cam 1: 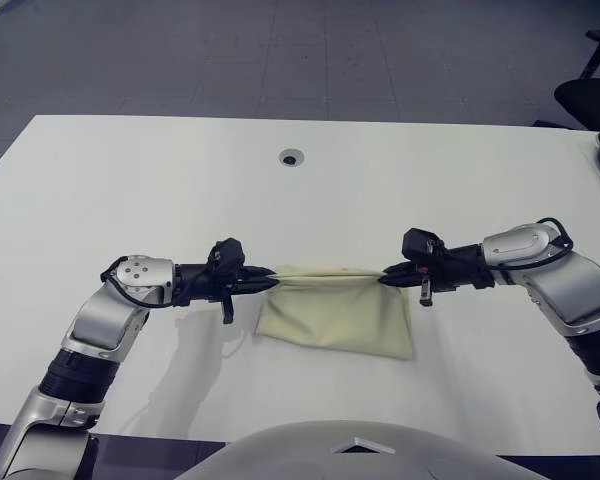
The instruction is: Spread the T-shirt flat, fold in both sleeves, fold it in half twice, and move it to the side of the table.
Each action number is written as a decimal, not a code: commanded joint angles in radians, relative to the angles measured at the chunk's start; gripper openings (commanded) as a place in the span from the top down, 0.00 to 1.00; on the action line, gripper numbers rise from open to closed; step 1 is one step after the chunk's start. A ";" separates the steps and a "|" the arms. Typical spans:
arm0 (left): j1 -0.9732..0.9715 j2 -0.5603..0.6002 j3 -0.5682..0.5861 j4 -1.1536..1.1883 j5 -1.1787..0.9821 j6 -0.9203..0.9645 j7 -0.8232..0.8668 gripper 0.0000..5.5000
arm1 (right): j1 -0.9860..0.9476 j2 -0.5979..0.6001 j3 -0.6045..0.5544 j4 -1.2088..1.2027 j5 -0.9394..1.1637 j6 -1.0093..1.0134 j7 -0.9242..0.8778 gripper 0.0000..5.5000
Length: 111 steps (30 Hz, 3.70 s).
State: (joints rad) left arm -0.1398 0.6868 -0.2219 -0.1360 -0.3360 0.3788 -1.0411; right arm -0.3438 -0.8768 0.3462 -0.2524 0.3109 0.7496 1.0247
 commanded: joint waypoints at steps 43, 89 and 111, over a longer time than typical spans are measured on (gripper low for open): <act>-0.146 -0.382 0.075 0.518 0.237 -0.283 0.450 0.02 | 0.167 0.257 0.003 0.277 -0.541 -0.694 -0.499 0.02; -0.368 -0.378 0.294 0.955 0.157 -0.354 0.457 0.02 | 0.224 0.238 0.104 0.460 -0.798 -0.991 -0.576 0.02; -0.380 -0.380 0.380 0.831 0.104 -0.311 0.478 0.02 | 0.141 0.411 -0.274 0.119 -0.102 -0.610 -0.462 0.02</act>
State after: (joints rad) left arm -0.5103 0.3015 0.1475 0.7247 -0.2202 0.0537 -0.5720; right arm -0.1722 -0.4916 0.0914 -0.0860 0.1509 0.0816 0.5506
